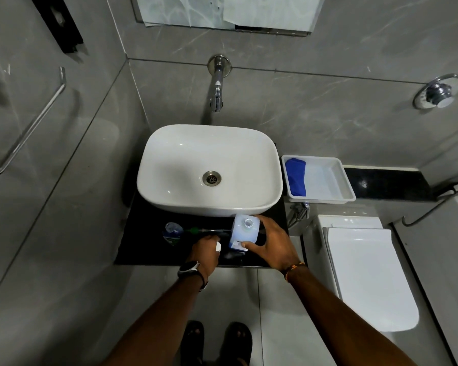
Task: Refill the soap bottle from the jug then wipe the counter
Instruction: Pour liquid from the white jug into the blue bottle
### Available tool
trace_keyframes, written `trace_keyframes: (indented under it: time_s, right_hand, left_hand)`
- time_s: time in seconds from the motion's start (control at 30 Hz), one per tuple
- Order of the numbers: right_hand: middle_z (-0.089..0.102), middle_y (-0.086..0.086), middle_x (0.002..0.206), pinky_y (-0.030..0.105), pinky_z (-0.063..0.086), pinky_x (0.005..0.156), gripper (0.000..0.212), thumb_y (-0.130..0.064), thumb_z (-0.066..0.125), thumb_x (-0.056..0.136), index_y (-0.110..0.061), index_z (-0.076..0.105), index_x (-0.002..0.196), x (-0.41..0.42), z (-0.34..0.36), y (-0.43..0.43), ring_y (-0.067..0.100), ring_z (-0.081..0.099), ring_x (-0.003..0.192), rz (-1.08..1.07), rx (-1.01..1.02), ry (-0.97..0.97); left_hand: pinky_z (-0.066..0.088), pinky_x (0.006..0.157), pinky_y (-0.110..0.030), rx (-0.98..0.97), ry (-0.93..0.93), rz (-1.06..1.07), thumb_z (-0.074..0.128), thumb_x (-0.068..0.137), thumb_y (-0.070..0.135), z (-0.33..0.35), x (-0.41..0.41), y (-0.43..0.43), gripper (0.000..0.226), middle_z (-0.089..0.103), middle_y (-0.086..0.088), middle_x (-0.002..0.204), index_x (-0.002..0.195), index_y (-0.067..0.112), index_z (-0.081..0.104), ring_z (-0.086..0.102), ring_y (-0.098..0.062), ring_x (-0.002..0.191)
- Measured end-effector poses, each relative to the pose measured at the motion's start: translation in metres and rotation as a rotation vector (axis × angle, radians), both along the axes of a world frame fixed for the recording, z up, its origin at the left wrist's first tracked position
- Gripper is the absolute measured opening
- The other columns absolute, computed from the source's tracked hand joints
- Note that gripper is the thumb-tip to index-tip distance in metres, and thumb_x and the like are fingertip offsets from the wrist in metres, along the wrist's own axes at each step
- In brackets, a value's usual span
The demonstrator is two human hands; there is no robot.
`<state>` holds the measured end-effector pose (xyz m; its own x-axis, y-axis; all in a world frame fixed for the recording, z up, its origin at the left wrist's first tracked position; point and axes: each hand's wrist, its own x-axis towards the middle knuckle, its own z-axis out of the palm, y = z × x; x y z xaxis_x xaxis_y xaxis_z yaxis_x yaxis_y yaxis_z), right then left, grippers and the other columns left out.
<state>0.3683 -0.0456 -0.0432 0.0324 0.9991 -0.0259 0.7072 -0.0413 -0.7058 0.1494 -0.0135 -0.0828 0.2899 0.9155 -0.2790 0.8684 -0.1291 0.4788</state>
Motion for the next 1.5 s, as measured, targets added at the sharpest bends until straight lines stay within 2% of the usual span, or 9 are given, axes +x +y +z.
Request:
trace_keyframes:
  time_s: [0.17,0.47,0.57,0.73,0.9,1.13,1.27,1.4,1.5]
  right_hand:
    - [0.062,-0.007,0.134,0.019,0.049,0.096,0.08,-0.058,0.085,0.073,-0.027,0.052,0.139,0.0,-0.001,0.002,0.008,0.06,0.117,0.015,-0.004,-0.006]
    - [0.061,-0.034,0.115,-0.003,0.043,0.083,0.073,-0.056,0.088,0.062,-0.05,0.051,0.124,-0.01,0.004,0.004,-0.022,0.056,0.107,-0.005,-0.048,0.104]
    - [0.059,-0.04,0.111,-0.003,0.044,0.08,0.072,-0.063,0.086,0.058,-0.051,0.051,0.12,-0.014,0.003,0.004,-0.022,0.056,0.106,-0.002,-0.041,0.099]
    - [0.07,-0.024,0.109,0.012,0.055,0.081,0.072,-0.058,0.091,0.058,-0.038,0.059,0.119,-0.018,-0.002,0.002,-0.007,0.066,0.101,-0.038,-0.034,0.092]
    - [0.07,-0.026,0.106,0.01,0.054,0.077,0.066,-0.053,0.093,0.059,-0.048,0.057,0.114,-0.019,0.008,0.0,-0.007,0.066,0.099,-0.086,0.044,0.086]
    - [0.066,-0.023,0.116,0.007,0.05,0.083,0.069,-0.05,0.093,0.063,-0.041,0.059,0.121,-0.021,0.027,0.001,-0.002,0.064,0.108,-0.099,0.127,0.154]
    - [0.061,-0.016,0.118,0.011,0.05,0.088,0.071,-0.047,0.092,0.065,-0.033,0.06,0.126,-0.03,0.037,0.004,0.002,0.06,0.112,-0.087,0.176,0.146]
    - [0.056,-0.011,0.11,0.007,0.044,0.086,0.071,-0.04,0.092,0.066,-0.03,0.061,0.129,-0.045,0.048,0.005,-0.006,0.056,0.105,-0.042,0.21,0.106]
    - [0.049,-0.012,0.107,0.02,0.052,0.083,0.072,-0.045,0.086,0.068,-0.036,0.056,0.133,-0.053,0.059,0.005,0.002,0.057,0.093,0.044,0.175,-0.016]
  left_hand:
    - [0.047,0.107,-0.034,0.027,-0.066,-0.004,0.069,0.087,0.018,-0.006,-0.002,-0.005,0.049,0.059,-0.006,0.137,0.134,0.017,0.056,0.059,-0.028,0.125]
    - [0.044,0.102,-0.022,0.091,-0.208,0.144,0.064,0.094,0.024,-0.023,-0.081,-0.076,0.033,0.067,-0.002,0.13,0.126,0.017,0.066,0.065,-0.02,0.119]
    - [0.047,0.101,-0.028,0.091,-0.235,0.371,0.066,0.093,0.027,-0.021,-0.114,-0.082,0.033,0.068,-0.002,0.124,0.124,0.018,0.066,0.065,-0.021,0.115]
    - [0.053,0.099,-0.044,0.106,-0.431,0.554,0.083,0.078,0.012,0.007,-0.136,-0.042,0.062,0.059,-0.013,0.134,0.134,0.01,0.056,0.06,-0.028,0.119]
    - [0.041,0.116,-0.046,0.021,-0.563,0.408,0.084,0.07,-0.006,0.026,-0.134,0.005,0.088,0.049,-0.016,0.148,0.147,0.004,0.042,0.047,-0.028,0.137]
    - [0.052,0.103,-0.048,0.023,-0.493,0.306,0.079,0.079,0.001,0.027,-0.127,0.017,0.051,0.065,-0.02,0.124,0.125,-0.002,0.058,0.063,-0.035,0.116]
    - [0.054,0.097,-0.041,0.059,-0.483,0.299,0.079,0.08,0.002,0.03,-0.126,0.007,0.049,0.065,-0.02,0.122,0.124,-0.002,0.058,0.064,-0.033,0.112]
    - [0.058,0.096,-0.048,0.059,-0.506,0.253,0.081,0.078,0.003,0.041,-0.118,0.001,0.052,0.064,-0.019,0.122,0.125,-0.001,0.058,0.065,-0.033,0.111]
    - [0.057,0.097,-0.05,0.056,-0.506,0.207,0.08,0.079,0.003,0.049,-0.107,-0.002,0.054,0.062,-0.018,0.126,0.128,0.0,0.057,0.065,-0.032,0.115]
